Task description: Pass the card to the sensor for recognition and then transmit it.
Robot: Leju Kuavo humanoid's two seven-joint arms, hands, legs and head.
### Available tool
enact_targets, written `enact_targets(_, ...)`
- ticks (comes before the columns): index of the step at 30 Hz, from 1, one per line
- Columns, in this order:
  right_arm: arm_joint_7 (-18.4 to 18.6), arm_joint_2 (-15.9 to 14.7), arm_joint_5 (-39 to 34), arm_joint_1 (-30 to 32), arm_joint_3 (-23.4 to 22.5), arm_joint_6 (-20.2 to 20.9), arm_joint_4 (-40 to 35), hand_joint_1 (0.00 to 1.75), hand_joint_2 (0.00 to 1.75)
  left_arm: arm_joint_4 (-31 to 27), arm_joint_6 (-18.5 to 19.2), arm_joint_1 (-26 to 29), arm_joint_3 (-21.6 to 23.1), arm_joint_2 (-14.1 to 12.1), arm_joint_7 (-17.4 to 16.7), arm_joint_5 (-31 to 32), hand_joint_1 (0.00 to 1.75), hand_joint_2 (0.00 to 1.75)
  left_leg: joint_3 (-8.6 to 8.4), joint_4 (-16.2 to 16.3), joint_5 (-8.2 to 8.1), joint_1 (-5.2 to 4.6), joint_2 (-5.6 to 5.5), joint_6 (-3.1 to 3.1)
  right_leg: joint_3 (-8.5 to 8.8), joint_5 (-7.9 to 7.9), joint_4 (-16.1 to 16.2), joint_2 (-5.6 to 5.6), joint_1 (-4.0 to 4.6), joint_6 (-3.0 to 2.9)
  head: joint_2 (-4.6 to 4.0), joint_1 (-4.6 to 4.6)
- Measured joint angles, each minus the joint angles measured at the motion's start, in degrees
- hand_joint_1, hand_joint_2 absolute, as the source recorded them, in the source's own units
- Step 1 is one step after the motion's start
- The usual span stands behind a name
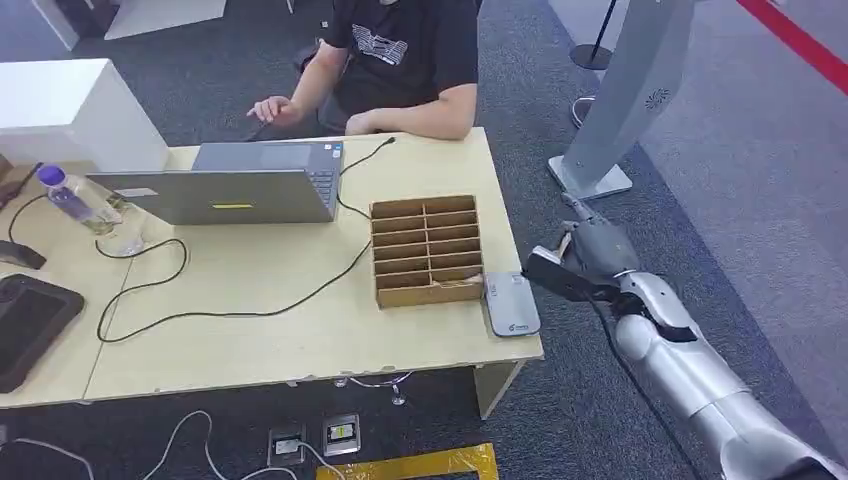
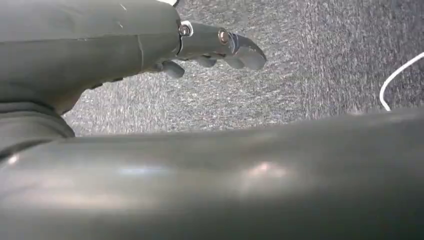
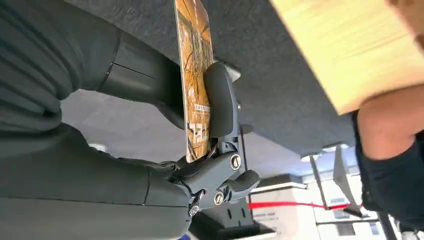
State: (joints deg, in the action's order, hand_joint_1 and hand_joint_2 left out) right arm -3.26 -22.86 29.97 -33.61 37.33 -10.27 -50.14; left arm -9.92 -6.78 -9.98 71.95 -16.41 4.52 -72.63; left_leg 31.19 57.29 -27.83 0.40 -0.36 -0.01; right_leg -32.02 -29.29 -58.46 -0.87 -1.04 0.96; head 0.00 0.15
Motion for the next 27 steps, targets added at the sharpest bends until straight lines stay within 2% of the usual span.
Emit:
enact_targets(12,-1.31,5.22,0.76,0.35,0.09,-1.36,3.02,1.75,1.75,-0.02,-0.09,-0.2,0.0,0.33,-0.57,-0.04,0.0,0.0,0.01,0.0,0.0,0.0,0.02,0.0,-0.01,-0.01,0.0,0.01,0.0,-0.01,0.0,0.02)
enact_targets(27,-1.77,5.75,-2.78,0.71,-0.15,-1.0,8.02,1.75,1.75,-0.04,-0.15,-0.29,0.0,0.26,-0.79,-0.02,0.0,0.0,0.01,0.01,0.0,0.0,0.03,0.0,-0.03,-0.01,0.0,0.02,0.0,-0.01,0.0,0.0)
